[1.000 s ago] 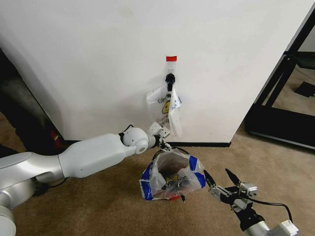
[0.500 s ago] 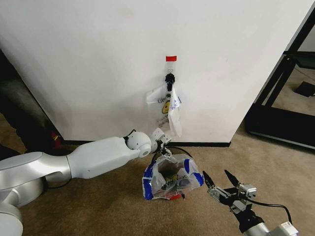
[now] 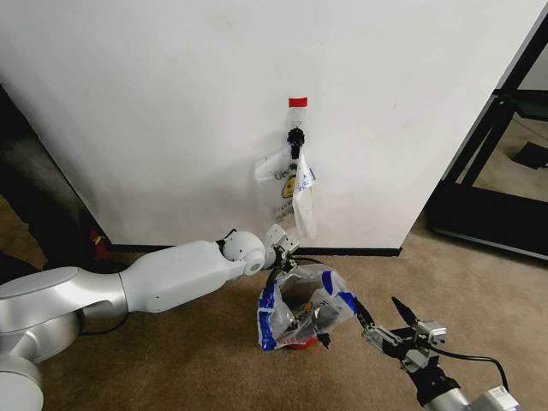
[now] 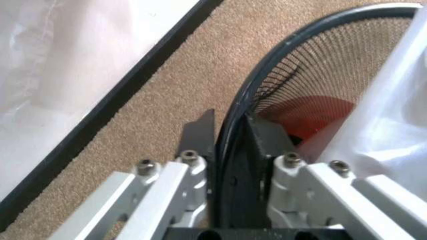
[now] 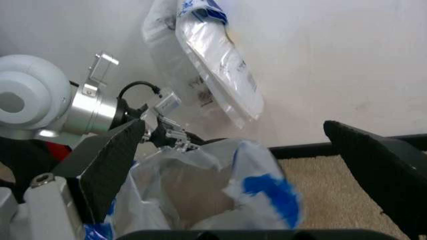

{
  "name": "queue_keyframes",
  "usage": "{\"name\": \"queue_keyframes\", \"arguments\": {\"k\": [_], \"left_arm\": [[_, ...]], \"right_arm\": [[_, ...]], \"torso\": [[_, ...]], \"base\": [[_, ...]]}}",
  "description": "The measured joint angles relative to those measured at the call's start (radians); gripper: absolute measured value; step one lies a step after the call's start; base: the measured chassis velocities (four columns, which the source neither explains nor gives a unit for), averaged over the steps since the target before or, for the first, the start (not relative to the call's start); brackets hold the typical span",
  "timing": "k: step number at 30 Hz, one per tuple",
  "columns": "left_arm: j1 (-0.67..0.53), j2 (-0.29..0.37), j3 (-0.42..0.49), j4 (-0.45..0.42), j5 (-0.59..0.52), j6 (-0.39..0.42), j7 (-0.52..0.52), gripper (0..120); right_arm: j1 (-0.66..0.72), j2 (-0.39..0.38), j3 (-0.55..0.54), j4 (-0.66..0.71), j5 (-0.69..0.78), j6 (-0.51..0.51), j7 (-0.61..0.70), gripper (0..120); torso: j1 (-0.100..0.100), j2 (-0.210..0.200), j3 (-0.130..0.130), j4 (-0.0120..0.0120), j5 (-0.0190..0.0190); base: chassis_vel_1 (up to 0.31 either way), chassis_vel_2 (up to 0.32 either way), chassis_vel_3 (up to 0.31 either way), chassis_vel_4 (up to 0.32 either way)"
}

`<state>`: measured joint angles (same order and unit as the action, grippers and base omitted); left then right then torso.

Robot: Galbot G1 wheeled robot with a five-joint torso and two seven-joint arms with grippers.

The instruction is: Pick up the garbage bag from the wall and place it over the trash bin.

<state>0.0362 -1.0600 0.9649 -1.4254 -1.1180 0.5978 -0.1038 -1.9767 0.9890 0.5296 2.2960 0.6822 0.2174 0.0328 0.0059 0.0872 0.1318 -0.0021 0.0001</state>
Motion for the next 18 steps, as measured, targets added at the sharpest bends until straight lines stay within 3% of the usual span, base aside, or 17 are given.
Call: {"name": "queue_keyframes", "arguments": {"k": [4,10,18], "left_arm": [[0.007,0.002,-0.007,0.002,-0.01,0.007,0.0,4],[0.024,0.014,-0.034,0.001,-0.017,0.011,-0.012,4],[0.093,0.076,-0.175,-0.083,-0.078,0.031,-0.094,4]], "right_arm": [[0.001,0.003,-0.002,-0.002,-0.002,0.0,0.002,100],[0.005,0.004,-0.004,-0.006,-0.005,-0.002,0.007,100],[0.014,0.001,-0.003,-0.006,-0.004,-0.007,0.014,100]], "torso": [[0.0,0.0,0.0,-0.0004,-0.0006],[0.0,0.0,0.0,-0.0003,-0.0004],[0.0,0.0,0.0,-0.0002,-0.0001]], "base": [[0.0,0.0,0.0,0.0],[0.0,0.0,0.0,0.0],[0.0,0.0,0.0,0.0]]}}
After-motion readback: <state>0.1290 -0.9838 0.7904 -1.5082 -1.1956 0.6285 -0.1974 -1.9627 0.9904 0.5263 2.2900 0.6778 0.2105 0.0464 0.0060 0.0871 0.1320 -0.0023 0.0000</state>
